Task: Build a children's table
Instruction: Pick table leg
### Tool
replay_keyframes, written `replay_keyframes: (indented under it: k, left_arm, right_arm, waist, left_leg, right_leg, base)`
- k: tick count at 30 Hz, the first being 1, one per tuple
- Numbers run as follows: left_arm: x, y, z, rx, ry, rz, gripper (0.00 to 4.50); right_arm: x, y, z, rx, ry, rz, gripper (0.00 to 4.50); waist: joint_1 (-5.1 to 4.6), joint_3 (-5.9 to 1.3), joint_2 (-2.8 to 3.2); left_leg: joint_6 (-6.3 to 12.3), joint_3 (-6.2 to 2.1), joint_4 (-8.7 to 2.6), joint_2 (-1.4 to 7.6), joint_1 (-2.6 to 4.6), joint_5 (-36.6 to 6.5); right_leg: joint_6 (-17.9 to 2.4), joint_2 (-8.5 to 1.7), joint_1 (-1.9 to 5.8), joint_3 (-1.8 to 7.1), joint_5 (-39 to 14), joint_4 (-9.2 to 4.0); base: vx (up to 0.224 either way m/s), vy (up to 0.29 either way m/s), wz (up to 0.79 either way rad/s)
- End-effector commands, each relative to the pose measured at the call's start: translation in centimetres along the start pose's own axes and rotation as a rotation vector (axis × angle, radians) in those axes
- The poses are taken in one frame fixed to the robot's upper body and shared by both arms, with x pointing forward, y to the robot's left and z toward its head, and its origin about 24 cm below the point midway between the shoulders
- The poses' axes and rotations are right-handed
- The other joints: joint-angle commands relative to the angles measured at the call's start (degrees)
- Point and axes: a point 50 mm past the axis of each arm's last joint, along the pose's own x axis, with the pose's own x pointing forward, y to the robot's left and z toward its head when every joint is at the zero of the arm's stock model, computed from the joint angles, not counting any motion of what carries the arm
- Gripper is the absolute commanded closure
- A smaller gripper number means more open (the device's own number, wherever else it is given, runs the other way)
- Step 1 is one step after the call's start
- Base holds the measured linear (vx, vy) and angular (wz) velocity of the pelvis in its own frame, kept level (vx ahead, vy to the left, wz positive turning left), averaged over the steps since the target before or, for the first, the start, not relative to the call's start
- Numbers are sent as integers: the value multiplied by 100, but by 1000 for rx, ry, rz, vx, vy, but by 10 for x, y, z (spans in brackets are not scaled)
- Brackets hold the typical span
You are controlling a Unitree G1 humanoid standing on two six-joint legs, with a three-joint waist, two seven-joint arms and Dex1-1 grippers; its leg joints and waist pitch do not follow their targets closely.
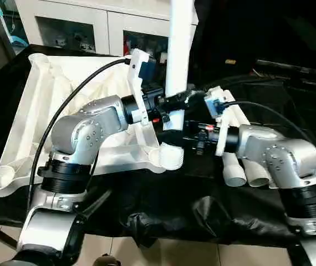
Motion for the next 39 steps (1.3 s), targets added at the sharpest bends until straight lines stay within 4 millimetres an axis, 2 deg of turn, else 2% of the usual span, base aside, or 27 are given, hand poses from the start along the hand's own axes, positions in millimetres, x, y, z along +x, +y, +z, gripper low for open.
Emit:
replay_keyframes:
  k: [1,8,11,19,25,26,28,37,38,39]
  left_arm:
    - [9,-11,9,42,3,-73,261]
    - [9,-18,10,11,-16,-130,261]
    - [10,-19,11,-2,-27,-135,261]
    - [11,-21,13,-33,-51,-153,261]
    - [11,-19,14,-16,-59,-123,262]
    - [11,-18,14,-22,-63,-123,227]
    - [11,-18,15,-29,-65,-125,192]
    - [9,-8,27,19,-96,-56,186]
    - [9,-9,27,5,-94,-67,168]
    - [9,-9,27,1,-94,-73,151]
  right_arm:
    - [-1,0,4,-9,19,8,145]
    - [0,2,0,5,42,39,145]
    - [0,3,-1,12,42,55,184]
    - [2,9,-4,31,41,119,244]
    - [2,9,-3,35,36,125,259]
    - [2,9,-3,36,34,124,259]
    - [2,9,-3,36,34,123,260]
    - [2,7,-4,30,38,103,262]
    - [2,7,-4,29,37,101,262]
    - [2,7,-4,28,37,100,262]
  waist:
    - [15,-393,8]
    - [21,-397,-7]
    - [20,-393,-9]
    - [28,-397,-29]
    - [27,-397,-37]
    - [27,-399,-41]
    - [29,-400,-37]
    - [28,-395,-44]
    - [24,-401,0]
    - [25,-403,-10]
  left_leg:
    - [-71,-61,-366,260,84,-382]
    - [-43,-56,-357,261,86,-329]
    - [-42,-55,-359,261,86,-355]
    - [-10,-57,-353,263,83,-285]
    - [-50,-62,-356,265,84,-330]
    - [-53,-62,-356,262,83,-323]
    - [-49,-60,-352,264,87,-322]
    - [-84,-69,-356,264,84,-337]
    - [-102,-69,-355,265,91,-330]
    - [-114,-69,-354,266,95,-336]
  right_leg:
    - [-1102,-477,293,264,-213,-389]
    - [-1145,-478,288,263,-154,-378]
    - [-1137,-478,284,261,-228,-392]
    - [-1143,-476,286,260,-162,-384]
    - [-1116,-478,288,260,-231,-389]
    - [-1112,-476,291,259,-217,-387]
    - [-1123,-481,289,261,-194,-389]
    - [-1120,-483,297,259,-165,-385]
    - [-1127,-476,288,261,-89,-383]
    - [-1135,-473,289,258,-65,-380]
  base:
    - [0,0,0]
    - [0,0,0]
    - [0,0,0]
    - [0,0,0]
    - [0,0,0]
    - [0,0,0]
    - [0,0,0]
    - [0,0,0]
    - [0,0,0]
    - [0,0,0]
